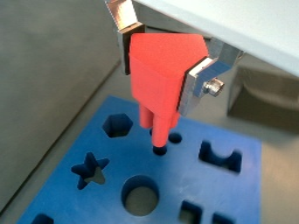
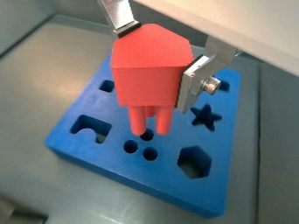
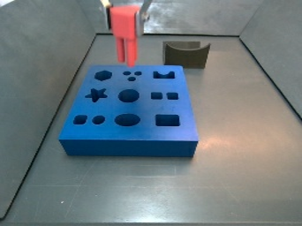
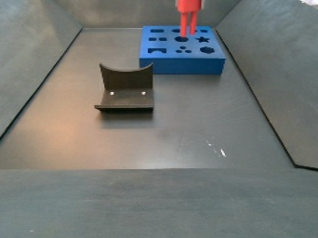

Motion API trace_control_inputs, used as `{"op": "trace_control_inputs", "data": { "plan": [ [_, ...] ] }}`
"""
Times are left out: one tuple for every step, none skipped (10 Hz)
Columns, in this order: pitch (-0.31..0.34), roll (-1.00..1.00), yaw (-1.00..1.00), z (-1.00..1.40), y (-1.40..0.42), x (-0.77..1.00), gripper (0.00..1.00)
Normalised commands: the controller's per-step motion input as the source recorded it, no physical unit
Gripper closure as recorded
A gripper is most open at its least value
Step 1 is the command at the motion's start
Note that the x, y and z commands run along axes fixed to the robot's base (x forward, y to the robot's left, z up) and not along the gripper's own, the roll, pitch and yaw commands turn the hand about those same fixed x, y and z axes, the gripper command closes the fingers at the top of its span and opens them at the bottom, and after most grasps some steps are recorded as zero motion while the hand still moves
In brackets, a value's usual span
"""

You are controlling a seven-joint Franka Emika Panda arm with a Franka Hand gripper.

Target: Insert the 3 prong object.

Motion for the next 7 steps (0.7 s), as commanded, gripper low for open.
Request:
{"op": "trace_control_inputs", "data": {
  "plan": [
    [0.000,0.00,-1.00,-0.22,0.00,0.00,1.00],
    [0.000,-0.01,-0.98,-0.05,0.01,0.07,1.00],
    [0.004,0.00,-0.97,-0.07,0.02,0.05,1.00],
    [0.014,0.00,-0.97,-0.09,0.03,0.04,1.00],
    [-0.003,-0.03,-0.46,-0.16,0.15,-0.02,1.00],
    [-0.117,0.00,0.00,-0.21,0.03,-0.06,1.00],
    [-0.047,0.02,0.00,-0.32,0.13,0.00,1.00]
  ]
}}
